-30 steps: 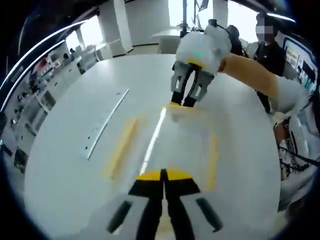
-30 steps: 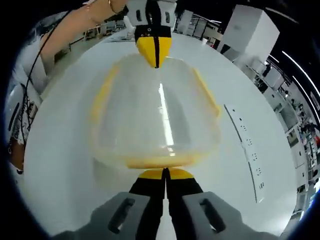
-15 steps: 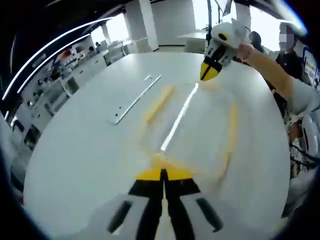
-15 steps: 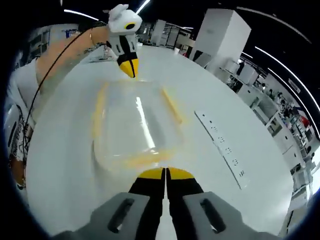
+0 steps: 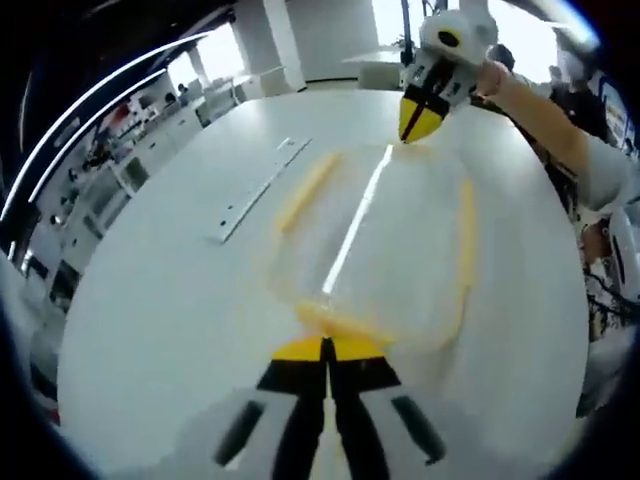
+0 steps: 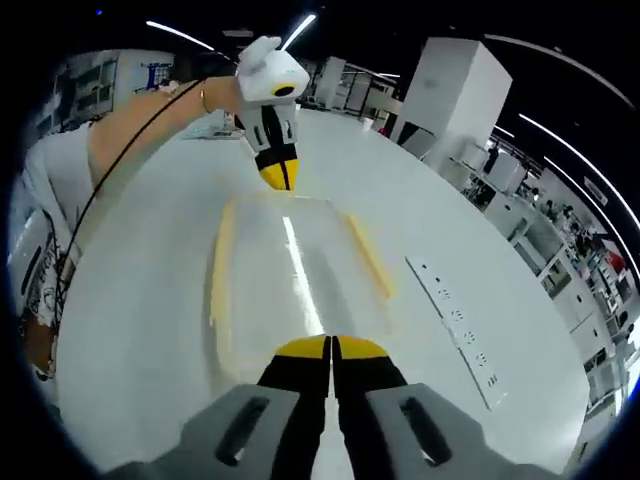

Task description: Snap each plastic latch of the storage box into its locked position after aligning the lid with the box until every specified latch is closed and the lid sits flush.

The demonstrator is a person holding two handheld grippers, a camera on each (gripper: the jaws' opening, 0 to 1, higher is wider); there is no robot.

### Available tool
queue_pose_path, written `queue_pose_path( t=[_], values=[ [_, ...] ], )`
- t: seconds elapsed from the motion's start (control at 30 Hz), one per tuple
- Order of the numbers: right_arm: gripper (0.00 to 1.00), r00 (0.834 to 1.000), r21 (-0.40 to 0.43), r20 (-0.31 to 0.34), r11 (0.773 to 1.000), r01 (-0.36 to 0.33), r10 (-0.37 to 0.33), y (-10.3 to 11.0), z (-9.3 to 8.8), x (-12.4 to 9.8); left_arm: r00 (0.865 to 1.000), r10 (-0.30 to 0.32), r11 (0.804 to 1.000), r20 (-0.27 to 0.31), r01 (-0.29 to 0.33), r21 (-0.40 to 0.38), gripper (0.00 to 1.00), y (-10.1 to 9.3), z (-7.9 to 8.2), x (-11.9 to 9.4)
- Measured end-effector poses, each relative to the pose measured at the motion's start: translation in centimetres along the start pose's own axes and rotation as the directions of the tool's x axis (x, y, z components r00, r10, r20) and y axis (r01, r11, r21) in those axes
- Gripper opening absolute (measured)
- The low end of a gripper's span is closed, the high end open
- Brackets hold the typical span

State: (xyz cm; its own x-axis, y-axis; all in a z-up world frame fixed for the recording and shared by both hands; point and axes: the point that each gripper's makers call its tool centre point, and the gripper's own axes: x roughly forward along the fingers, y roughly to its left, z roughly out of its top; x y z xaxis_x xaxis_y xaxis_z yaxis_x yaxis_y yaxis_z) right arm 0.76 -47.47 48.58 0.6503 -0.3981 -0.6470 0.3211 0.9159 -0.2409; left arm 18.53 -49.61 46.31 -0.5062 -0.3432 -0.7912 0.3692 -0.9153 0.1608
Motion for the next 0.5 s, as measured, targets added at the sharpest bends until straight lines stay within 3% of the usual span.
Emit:
queue_pose_path(
  t=[0.1, 0.23, 0.5],
  values=[
    [0.0, 1.0, -0.006, -0.006, 1.0, -0.022, 0.022, 0.4, 0.3, 0.7, 1.0, 0.005, 1.0, -0.018, -0.005, 0.022, 0.0, 0.0, -0.1, 0.4],
    [0.0, 0.998, 0.039, -0.024, 0.998, -0.054, 0.055, 0.6, 0.6, 0.9, 1.0, -0.002, 1.0, 0.003, 0.001, 0.029, 0.0, 0.2, 0.1, 0.4],
    [0.0, 0.991, 0.041, -0.115, 0.997, -0.058, 0.062, 1.2, 0.7, 0.9, 0.999, 0.029, 0.997, 0.036, -0.031, 0.069, 0.0, 1.2, -0.1, -1.4]
  ],
)
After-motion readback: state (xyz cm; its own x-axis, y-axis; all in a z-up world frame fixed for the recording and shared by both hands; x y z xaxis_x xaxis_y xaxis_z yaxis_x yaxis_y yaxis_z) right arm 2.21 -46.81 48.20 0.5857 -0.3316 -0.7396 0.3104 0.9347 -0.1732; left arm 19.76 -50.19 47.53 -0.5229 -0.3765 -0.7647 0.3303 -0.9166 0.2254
